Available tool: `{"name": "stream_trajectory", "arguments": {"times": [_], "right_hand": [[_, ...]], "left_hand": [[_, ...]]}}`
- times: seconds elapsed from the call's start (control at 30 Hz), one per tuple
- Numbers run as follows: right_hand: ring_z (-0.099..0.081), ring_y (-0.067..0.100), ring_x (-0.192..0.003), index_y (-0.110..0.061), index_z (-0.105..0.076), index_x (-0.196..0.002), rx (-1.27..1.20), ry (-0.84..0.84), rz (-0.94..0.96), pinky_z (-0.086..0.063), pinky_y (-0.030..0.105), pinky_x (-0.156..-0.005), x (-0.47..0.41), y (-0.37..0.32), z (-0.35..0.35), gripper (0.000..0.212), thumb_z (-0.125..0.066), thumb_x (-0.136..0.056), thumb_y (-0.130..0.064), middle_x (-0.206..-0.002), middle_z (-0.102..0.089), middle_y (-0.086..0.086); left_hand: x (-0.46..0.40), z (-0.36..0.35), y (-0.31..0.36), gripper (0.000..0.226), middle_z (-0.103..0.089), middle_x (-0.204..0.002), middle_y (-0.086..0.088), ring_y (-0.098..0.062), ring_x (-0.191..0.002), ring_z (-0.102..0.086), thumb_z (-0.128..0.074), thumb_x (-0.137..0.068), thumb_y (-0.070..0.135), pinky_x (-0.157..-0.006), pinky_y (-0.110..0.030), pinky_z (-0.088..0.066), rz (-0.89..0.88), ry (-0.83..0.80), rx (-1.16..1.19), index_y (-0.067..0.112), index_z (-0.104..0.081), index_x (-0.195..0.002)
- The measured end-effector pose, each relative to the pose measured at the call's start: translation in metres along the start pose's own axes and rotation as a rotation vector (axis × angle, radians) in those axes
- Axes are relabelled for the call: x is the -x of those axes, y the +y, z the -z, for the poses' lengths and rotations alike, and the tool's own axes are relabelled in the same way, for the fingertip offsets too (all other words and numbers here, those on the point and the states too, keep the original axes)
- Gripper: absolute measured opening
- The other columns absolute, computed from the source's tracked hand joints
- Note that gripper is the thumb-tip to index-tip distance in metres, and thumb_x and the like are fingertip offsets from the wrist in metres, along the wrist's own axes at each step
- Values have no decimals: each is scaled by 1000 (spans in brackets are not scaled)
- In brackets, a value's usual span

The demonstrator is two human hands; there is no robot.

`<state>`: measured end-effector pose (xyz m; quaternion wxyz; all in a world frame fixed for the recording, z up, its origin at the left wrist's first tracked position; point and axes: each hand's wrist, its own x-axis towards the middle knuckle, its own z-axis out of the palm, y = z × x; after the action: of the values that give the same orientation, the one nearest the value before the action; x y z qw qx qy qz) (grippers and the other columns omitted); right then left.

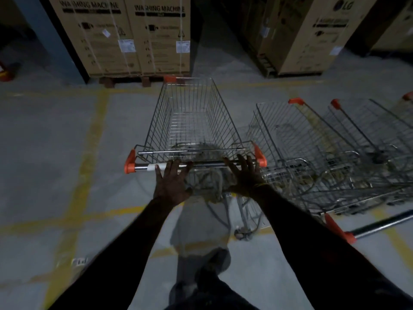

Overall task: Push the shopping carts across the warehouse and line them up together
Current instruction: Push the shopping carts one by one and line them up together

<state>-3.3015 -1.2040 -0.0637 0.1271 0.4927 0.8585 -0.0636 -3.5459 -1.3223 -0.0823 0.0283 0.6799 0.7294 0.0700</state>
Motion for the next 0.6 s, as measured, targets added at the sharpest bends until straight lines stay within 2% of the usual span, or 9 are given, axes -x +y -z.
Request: {"name": "stream_trajectory", "arguments": {"times": [0.1, 0.23, 0.4, 0.5, 0.6], "right_hand": [[11, 40, -147, -47, 13, -148, -28, -9, 12, 2, 64, -115, 26, -3, -6, 107, -67, -77, -56, -162, 9, 11], [14, 39, -146, -46, 12, -149, -29, 1, 16, 2, 63, -116, 60, -5, -12, 106, -66, -79, -54, -162, 12, 10], [19, 38, -146, -45, 15, -149, -26, -21, 37, 7, 62, -115, 97, -5, -17, 101, -62, -83, -53, -161, 16, 11], [18, 38, -146, -46, 14, -149, -62, -44, 48, 8, 60, -116, 123, -4, -18, 95, -58, -87, -49, -161, 16, 10], [18, 38, -146, -45, 13, -150, -113, -37, 69, 7, 60, -116, 149, -2, -25, 89, -53, -90, -50, -161, 17, 11]], "left_hand": [[25, -2, 9, 93, -45, -144, -16, -39, -134, -40, -74, -58, 50, -104, -74, -20, 7, -5, -7, 26, -43, -143], [55, 0, 24, 89, -44, -145, -15, -39, -136, -38, -61, -60, 52, -104, -74, -19, 27, -14, 28, 29, -41, -144], [88, 0, 39, 88, -37, -151, -11, -36, -142, -28, -38, -65, 65, -109, -70, -10, 61, 27, 70, 33, -36, -147], [108, 0, 49, 87, -34, -153, -8, -32, -145, -24, -42, -67, 66, -111, -68, -10, 86, 7, 73, 36, -32, -148], [128, 1, 62, 83, -29, -156, -4, -28, -147, -17, -60, -73, 57, -113, -65, -7, 124, -35, 102, 38, -30, -148]]}}
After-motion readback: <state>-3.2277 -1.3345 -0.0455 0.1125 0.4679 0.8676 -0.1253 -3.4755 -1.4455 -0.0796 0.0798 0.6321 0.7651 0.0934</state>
